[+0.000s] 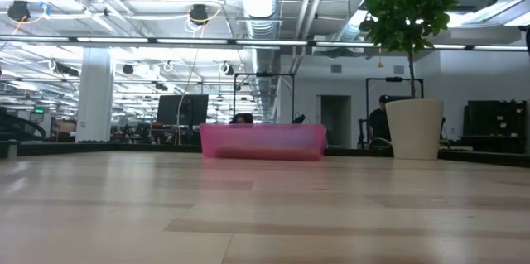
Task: Fold microfiber towels
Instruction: Fold the light blue microfiber cloth
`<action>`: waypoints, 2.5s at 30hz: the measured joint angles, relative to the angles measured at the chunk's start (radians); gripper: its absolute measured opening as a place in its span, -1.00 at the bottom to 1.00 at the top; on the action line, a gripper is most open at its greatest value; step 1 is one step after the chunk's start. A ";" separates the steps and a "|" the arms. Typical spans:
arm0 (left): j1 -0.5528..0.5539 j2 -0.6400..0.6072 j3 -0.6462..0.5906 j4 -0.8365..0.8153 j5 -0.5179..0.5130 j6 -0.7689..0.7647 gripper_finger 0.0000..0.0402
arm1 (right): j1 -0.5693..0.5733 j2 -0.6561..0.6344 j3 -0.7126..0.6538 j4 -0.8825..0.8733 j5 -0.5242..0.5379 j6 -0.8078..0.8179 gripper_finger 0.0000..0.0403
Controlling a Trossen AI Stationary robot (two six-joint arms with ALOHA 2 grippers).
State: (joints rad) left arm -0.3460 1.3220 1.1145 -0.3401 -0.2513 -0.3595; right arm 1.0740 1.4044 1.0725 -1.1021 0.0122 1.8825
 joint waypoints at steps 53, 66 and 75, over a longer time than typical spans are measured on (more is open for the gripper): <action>0.009 -0.094 0.015 -0.028 -0.014 -0.004 -0.01 | -0.177 0.086 0.220 -0.373 0.314 -0.253 -0.93; -0.016 -0.077 -0.012 -0.033 0.048 -0.007 0.07 | -0.464 0.086 0.277 0.060 0.575 -1.031 -0.90; -0.040 -0.068 -0.250 0.324 0.006 0.030 0.13 | -0.538 0.086 0.278 0.223 0.574 -1.236 -0.86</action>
State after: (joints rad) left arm -0.3862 1.2541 0.8646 -0.0157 -0.2457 -0.3295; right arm 0.5358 1.4902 1.3502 -0.8793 0.5861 0.6463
